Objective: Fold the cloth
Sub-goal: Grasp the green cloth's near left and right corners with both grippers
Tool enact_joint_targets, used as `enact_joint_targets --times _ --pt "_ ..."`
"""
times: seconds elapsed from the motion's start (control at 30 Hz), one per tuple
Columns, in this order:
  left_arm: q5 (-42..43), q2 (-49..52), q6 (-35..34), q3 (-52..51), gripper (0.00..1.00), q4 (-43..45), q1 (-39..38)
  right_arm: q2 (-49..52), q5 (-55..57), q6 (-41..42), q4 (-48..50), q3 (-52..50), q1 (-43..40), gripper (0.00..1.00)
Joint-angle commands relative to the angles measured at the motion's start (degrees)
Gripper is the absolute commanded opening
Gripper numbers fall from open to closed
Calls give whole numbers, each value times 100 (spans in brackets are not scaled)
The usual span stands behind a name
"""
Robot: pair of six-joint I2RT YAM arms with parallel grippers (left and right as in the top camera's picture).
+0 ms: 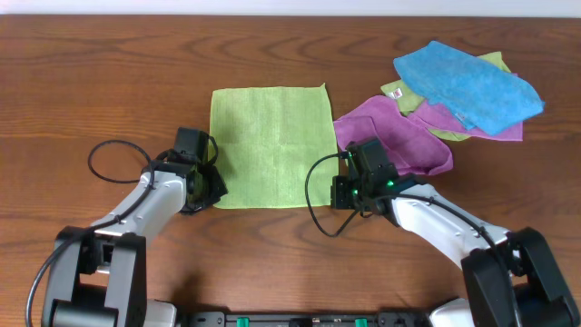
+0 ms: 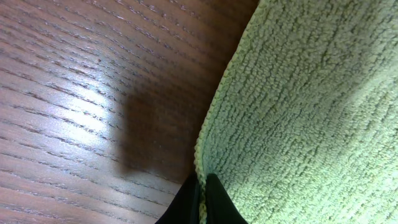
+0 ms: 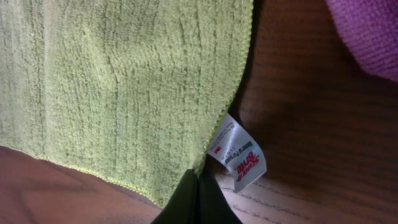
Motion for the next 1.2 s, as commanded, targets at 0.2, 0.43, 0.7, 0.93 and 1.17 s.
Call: enact_joint_targets --times 0.2,0.43,0.7,0.93,1.17 --pt "396 83 -17 -52 6 -24 -17 33 -120 142 35 -44 37 2" --pt "472 2 122 44 6 -188 -17 -35 -212 205 -44 37 33 1" --pt "164 2 136 358 6 -385 -17 -57 162 264 -55 131 26 2" --pt "-4 2 181 765 6 -621 -17 -57 203 240 -55 422 26 2" --pt "-7 2 175 778 6 -540 -17 -57 396 240 79 439 26 1"
